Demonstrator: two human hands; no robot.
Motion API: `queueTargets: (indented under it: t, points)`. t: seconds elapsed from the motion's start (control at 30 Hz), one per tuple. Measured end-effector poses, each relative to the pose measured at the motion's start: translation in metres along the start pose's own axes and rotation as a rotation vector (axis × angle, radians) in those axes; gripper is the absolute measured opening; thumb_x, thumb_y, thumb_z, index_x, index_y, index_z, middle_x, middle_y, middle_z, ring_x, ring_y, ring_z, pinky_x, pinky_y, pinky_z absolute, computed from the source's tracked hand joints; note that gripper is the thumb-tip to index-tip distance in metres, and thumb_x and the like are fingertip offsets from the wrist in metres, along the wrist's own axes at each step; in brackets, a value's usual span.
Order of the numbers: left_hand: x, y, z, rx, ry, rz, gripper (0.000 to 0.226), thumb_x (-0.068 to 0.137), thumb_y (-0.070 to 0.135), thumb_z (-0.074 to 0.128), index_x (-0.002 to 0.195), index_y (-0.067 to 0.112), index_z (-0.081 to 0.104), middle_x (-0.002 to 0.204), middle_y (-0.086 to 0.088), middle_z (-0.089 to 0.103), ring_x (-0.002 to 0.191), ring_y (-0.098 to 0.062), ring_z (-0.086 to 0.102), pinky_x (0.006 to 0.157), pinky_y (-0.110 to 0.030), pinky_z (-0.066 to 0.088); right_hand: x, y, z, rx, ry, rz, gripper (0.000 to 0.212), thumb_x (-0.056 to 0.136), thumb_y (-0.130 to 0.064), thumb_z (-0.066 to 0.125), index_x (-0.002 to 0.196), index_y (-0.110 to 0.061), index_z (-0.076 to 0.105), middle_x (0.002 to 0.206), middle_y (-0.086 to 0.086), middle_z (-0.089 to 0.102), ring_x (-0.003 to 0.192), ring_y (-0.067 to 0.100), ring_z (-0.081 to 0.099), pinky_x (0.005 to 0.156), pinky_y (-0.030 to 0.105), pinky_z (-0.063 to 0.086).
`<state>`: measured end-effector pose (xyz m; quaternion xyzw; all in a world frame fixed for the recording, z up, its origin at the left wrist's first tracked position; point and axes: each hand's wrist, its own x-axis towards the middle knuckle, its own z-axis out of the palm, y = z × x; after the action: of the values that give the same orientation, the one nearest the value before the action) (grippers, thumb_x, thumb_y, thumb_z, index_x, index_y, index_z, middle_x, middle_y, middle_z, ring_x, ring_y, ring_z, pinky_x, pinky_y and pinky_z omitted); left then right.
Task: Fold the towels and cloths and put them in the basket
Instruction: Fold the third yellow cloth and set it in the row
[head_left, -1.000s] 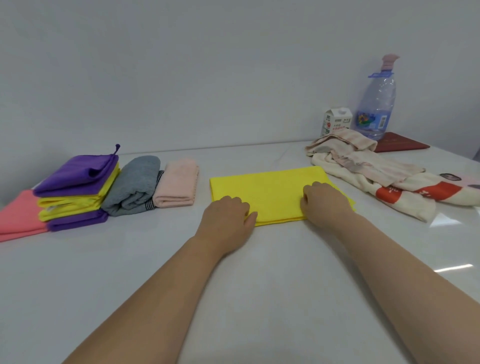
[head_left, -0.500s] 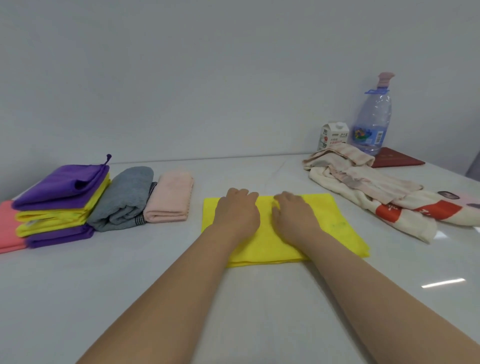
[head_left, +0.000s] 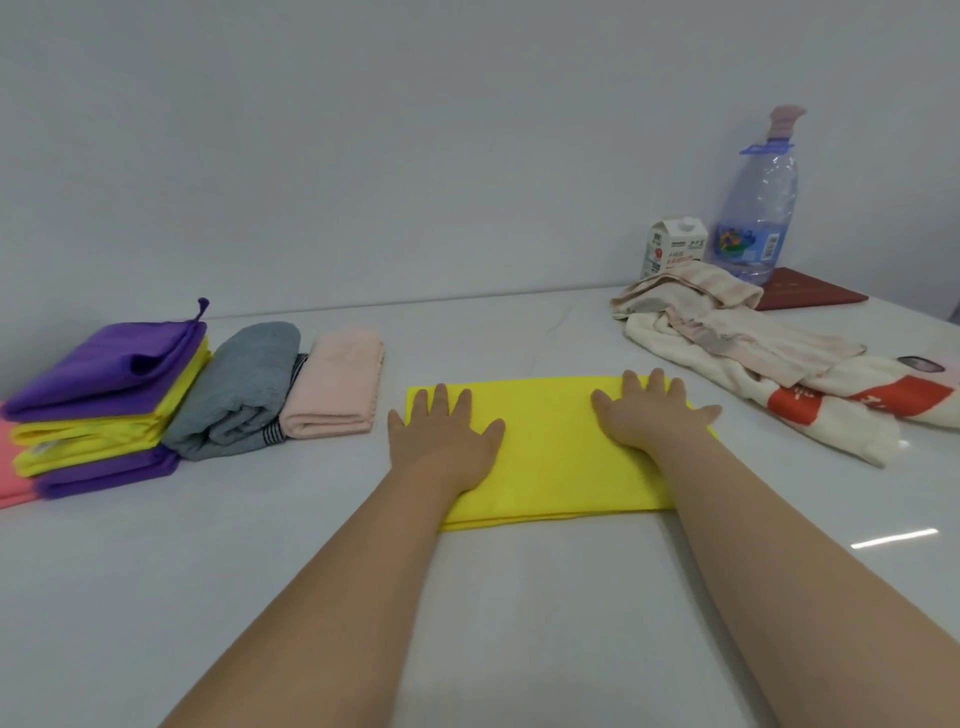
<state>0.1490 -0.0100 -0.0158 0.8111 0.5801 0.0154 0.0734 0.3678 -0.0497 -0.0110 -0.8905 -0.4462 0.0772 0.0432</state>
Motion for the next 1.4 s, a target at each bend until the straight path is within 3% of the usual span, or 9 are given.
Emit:
queueTargets:
  t: [0.23,0.37,0.57,0.73,0.87,1.03,1.13,1.23,1.4]
  points:
    - [0.000,-0.006,-0.001,-0.023,0.005,-0.029,0.070,0.095,0.061,0.014,0.153,0.024,0.000,0.160,-0.001,-0.009,0.147,-0.020,-0.010,0.117,-0.051,0.001,0.010,0.005,-0.003,0.032,0.060,0.104,0.061,0.095,-0.045,0.019,0.151,-0.019,0.016,0.157,0.007,0.013,0.145,0.025,0.008,0.108,0.068,0.004]
    - [0.000,-0.006,0.000,-0.026,0.007,-0.028,0.070,0.095,0.061,0.015,0.152,0.025,0.000,0.160,0.000,-0.009,0.147,-0.020,-0.010,0.117,-0.051,0.001,0.012,0.005,-0.007,0.047,0.093,0.114,0.054,0.095,-0.032,0.023,0.148,-0.020,0.023,0.157,0.004,0.013,0.144,0.024,0.008,0.108,0.066,0.009]
    - [0.001,-0.004,0.000,-0.025,0.010,-0.037,0.069,0.095,0.061,0.015,0.152,0.025,0.002,0.160,0.000,-0.008,0.147,-0.020,-0.009,0.116,-0.052,0.002,0.017,0.014,-0.009,0.105,0.271,0.078,0.040,0.091,-0.021,0.036,0.129,-0.013,0.044,0.136,0.011,0.038,0.128,0.030,0.031,0.101,0.049,0.029]
    - [0.001,-0.003,0.000,-0.025,0.021,-0.041,0.068,0.095,0.060,0.016,0.152,0.025,0.004,0.160,-0.001,-0.006,0.147,-0.021,-0.008,0.115,-0.053,0.002,0.023,0.016,-0.009,0.275,0.322,0.055,0.031,0.086,-0.016,0.048,0.117,-0.011,0.048,0.126,0.014,0.047,0.121,0.033,0.040,0.097,0.043,0.035]
    - [0.002,-0.002,0.000,-0.025,0.069,-0.041,0.067,0.096,0.058,0.020,0.152,0.022,0.011,0.160,-0.003,0.001,0.147,-0.023,-0.003,0.115,-0.055,0.005,0.021,0.016,-0.017,0.603,0.363,0.028,0.030,0.081,-0.004,0.052,0.110,-0.013,0.051,0.109,0.009,0.057,0.109,0.030,0.051,0.089,0.039,0.041]
    - [0.000,0.001,-0.007,-0.056,0.146,-0.004,0.063,0.097,0.049,0.031,0.151,0.022,0.014,0.159,-0.003,0.006,0.146,-0.025,0.001,0.114,-0.054,0.009,0.005,0.001,-0.061,0.806,0.414,-0.219,0.030,0.078,0.005,0.057,0.103,-0.010,0.062,0.089,0.002,0.053,0.085,0.018,0.053,0.064,0.022,0.037]
    - [0.003,0.001,-0.024,-0.278,0.282,0.116,0.060,0.095,0.034,0.047,0.149,0.022,0.022,0.158,-0.001,0.017,0.146,-0.020,0.009,0.117,-0.042,0.013,-0.022,-0.022,-0.092,0.871,0.258,-0.491,0.023,0.073,0.003,0.070,0.082,-0.017,0.065,0.071,-0.002,0.059,0.066,0.008,0.053,0.052,0.008,0.040]
    - [-0.003,-0.001,-0.058,-0.764,0.283,0.282,0.056,0.089,0.020,0.062,0.140,0.024,0.041,0.147,0.008,0.039,0.137,-0.008,0.032,0.110,-0.023,0.024,-0.053,-0.046,-0.110,0.954,0.132,-0.674,0.027,0.071,0.003,0.075,0.072,-0.022,0.064,0.069,-0.001,0.065,0.062,0.004,0.057,0.059,0.015,0.045]
    - [-0.019,-0.015,-0.094,-1.034,0.104,0.441,0.028,0.083,0.010,0.069,0.109,0.017,0.067,0.112,0.004,0.068,0.109,-0.004,0.060,0.098,-0.027,0.045,-0.084,-0.073,-0.117,1.040,0.115,-0.794,0.026,0.071,0.006,0.074,0.069,-0.017,0.063,0.065,-0.002,0.064,0.056,0.000,0.057,0.056,0.012,0.046]
